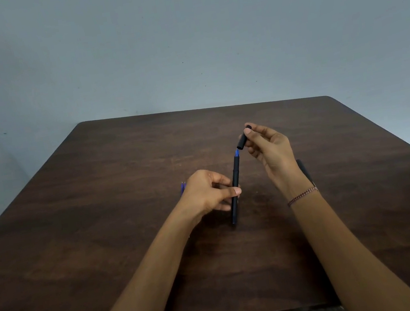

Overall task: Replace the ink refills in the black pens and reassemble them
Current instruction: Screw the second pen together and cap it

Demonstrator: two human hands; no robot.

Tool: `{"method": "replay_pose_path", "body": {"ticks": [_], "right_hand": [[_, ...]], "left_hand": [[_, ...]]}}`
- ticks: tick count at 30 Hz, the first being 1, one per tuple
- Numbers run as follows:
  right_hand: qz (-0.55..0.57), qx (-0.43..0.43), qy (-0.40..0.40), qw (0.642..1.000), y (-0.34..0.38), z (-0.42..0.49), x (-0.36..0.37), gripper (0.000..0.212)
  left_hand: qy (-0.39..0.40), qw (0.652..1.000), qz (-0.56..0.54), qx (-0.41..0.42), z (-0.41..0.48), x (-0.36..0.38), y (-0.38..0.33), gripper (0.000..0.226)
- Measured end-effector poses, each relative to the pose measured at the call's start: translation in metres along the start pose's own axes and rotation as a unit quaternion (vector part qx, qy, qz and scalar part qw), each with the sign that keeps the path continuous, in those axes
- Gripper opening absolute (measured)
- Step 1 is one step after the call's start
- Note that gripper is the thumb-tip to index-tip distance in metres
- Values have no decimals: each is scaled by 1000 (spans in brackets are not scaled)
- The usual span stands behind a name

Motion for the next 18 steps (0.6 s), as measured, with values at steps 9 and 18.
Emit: {"method": "replay_pose_path", "body": {"ticks": [9,18], "right_hand": [[-63,-40,6,997,0,-2,2,12],[-200,-82,55,975,-4,-2,8,16]], "left_hand": [[2,1000,5,0,2,0,0,37],[-17,1000,-9,1,2,-1,1,39]]}}
Point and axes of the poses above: each hand's wrist, its own z-axis towards the middle knuckle, its own x-axis out of the palm, y = z × x, the point moved 4 cm from there along z, towards the middle knuckle, and after that the axes turned 13 degrees about z, right-handed, at the moved point
